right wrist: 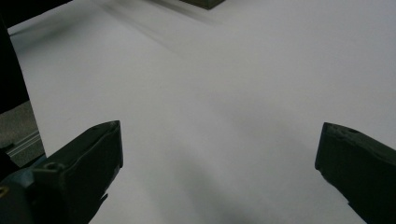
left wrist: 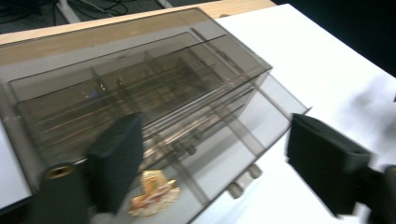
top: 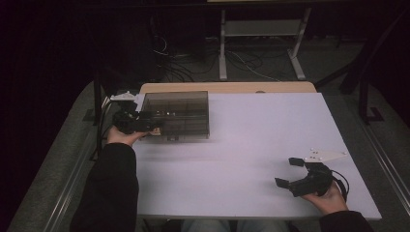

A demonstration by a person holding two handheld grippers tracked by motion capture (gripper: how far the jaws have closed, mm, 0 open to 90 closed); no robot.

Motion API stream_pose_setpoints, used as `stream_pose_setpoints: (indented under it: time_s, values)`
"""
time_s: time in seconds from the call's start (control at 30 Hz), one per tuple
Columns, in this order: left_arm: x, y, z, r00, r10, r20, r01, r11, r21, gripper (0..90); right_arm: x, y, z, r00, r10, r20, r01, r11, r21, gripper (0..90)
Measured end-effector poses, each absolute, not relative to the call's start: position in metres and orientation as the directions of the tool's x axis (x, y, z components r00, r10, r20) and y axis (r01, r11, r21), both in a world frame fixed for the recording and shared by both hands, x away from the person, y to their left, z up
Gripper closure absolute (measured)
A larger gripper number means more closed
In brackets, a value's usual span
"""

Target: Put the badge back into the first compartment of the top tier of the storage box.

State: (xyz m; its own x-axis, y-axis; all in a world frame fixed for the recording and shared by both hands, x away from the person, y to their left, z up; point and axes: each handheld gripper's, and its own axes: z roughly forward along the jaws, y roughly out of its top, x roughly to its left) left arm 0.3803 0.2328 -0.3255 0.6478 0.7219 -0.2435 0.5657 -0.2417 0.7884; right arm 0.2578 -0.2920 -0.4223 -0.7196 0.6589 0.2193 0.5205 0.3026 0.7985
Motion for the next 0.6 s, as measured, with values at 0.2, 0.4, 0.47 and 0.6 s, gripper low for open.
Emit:
stream_pose_setpoints:
  time_s: [0.2,0.4,0.47,0.6]
  values:
    - [0.369,0.223,-0.323,0.665,0.712,-0.228,0.541,-0.248,0.804,0.7,0.258,-0.292,-0.422,-0.720,0.659,0.218,0.520,0.304,0.799,0.3]
    - [0.354,0.217,-0.323,0.670,0.716,-0.195,0.508,-0.251,0.824,0.0,0.258,-0.291,-0.422,-0.720,0.657,0.222,0.522,0.303,0.797,0.3]
    - [0.350,0.215,-0.323,0.682,0.707,-0.187,0.499,-0.263,0.826,0.0,0.258,-0.291,-0.422,-0.720,0.658,0.220,0.521,0.304,0.798,0.3]
    - [0.342,0.210,-0.326,0.695,0.695,-0.182,0.490,-0.273,0.828,0.0,0.258,-0.291,-0.422,-0.720,0.658,0.220,0.521,0.303,0.798,0.3]
